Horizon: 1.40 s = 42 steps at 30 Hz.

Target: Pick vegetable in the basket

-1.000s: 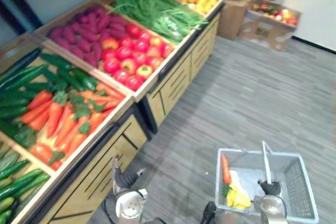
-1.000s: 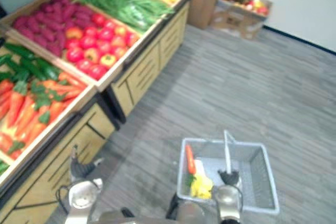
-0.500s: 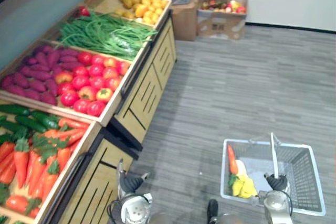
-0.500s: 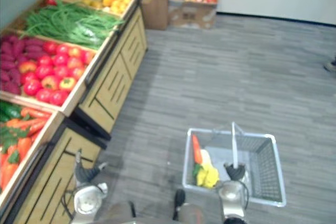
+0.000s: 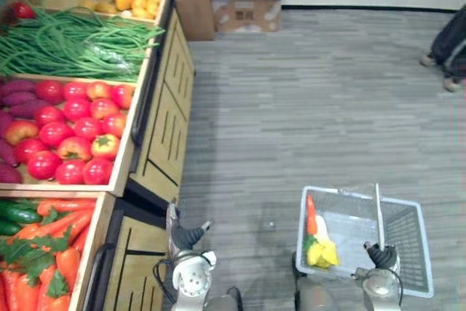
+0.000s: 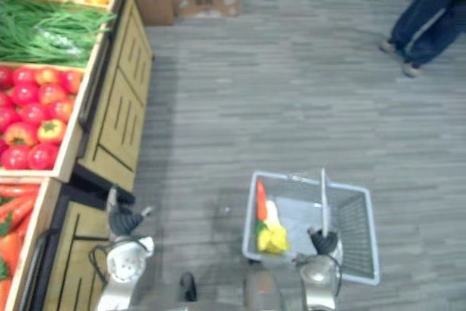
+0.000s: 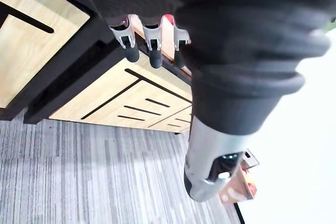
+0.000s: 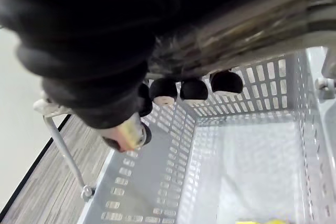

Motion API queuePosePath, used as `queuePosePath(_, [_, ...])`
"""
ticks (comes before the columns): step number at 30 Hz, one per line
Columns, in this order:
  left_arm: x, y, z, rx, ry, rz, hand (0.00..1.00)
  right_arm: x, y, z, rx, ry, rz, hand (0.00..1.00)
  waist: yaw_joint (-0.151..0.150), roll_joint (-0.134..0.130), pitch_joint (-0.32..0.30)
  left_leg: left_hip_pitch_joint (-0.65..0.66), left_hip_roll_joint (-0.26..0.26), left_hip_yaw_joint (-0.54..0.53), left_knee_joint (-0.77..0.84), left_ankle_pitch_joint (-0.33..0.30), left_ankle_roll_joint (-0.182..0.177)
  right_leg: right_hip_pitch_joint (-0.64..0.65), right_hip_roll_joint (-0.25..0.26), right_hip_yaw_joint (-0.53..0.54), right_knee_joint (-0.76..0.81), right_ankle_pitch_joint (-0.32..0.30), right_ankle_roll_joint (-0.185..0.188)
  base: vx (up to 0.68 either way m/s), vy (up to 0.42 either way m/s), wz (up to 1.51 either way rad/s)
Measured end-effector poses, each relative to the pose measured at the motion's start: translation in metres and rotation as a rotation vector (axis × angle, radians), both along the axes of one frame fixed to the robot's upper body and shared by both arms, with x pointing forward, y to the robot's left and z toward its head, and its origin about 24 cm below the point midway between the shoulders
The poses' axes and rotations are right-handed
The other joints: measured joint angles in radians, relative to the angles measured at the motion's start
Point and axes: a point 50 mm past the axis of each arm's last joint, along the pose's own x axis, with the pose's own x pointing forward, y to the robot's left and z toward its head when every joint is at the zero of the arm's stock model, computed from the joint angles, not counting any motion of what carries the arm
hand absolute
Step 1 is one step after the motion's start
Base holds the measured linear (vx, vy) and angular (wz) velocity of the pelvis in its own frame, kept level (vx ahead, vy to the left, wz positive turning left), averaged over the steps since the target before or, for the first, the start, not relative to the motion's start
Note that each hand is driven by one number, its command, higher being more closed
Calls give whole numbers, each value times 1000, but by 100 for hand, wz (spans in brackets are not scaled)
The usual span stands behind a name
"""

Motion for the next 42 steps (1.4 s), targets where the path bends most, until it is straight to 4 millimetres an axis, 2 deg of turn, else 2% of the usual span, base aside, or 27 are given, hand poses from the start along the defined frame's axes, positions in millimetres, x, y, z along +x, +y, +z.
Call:
queuePosePath(2, [-1,9,1,27,6,9,0,-6,1,-4,8,22,-5,100,-1,-14,-5,0,-3,5,2,1,0,6,-13,-58,18,2,9,30,59,-26])
queuePosePath(3, [-1,13,2,37,4,19,0,-7,1,-6,8,34,-7,100,-5,-14,-5,3,-4,2,2,5,-1,18,-12,-62,-2,17,32,45,1,-2])
queuePosePath(6, [-1,16,2,40,1,32,0,-7,2,-9,15,51,-5,100,-4,1,-12,22,2,6,-17,15,-10,39,1,-64,-33,30,49,45,-22,-9])
queuePosePath(10, [-1,13,2,27,-1,35,0,-3,1,-8,12,53,6,100,-4,16,-19,49,15,8,-28,15,-15,68,17,-66,-53,30,49,44,-34,-5])
queuePosePath(16, [-5,25,2,33,2,92,0,-3,-8,-6,-16,55,8,100,-5,30,-27,49,39,-23,2,6,-30,115,29,-104,-88,37,46,-8,-35,13])
queuePosePath(18, [-5,25,2,30,3,95,0,-4,-10,-7,-19,60,6,100,-6,39,-35,44,45,-42,3,3,-33,132,33,-125,-111,44,46,-12,-50,27])
queuePosePath(22, [-9,18,-3,-1,20,100,0,-5,-15,-5,-33,59,0,100,-3,75,-61,15,45,-66,4,4,-34,140,36,-151,-157,63,47,0,-27,16])
queuePosePath(25, [-8,18,-2,-1,17,98,0,-4,-15,-4,-33,54,-1,100,-4,87,-69,16,43,-67,1,4,-34,149,37,-151,-175,72,49,0,0,0])
queuePosePath(28, [-7,18,-2,-1,14,97,0,-4,-15,-4,-28,51,-4,100,-4,85,-72,17,36,-68,0,3,-34,159,36,-151,-201,86,49,0,0,0])
queuePosePath(29, [-7,19,-2,3,15,98,0,-2,-14,-4,-24,48,0,100,-4,83,-86,33,7,-82,-17,3,-31,172,18,-148,-210,98,59,0,0,0])
queuePosePath(42, [-14,20,-6,-1,47,78,0,-2,-13,-4,-20,52,17,100,-3,83,-85,49,0,-88,-13,6,-27,191,15,-159,-209,99,61,-1,0,1])
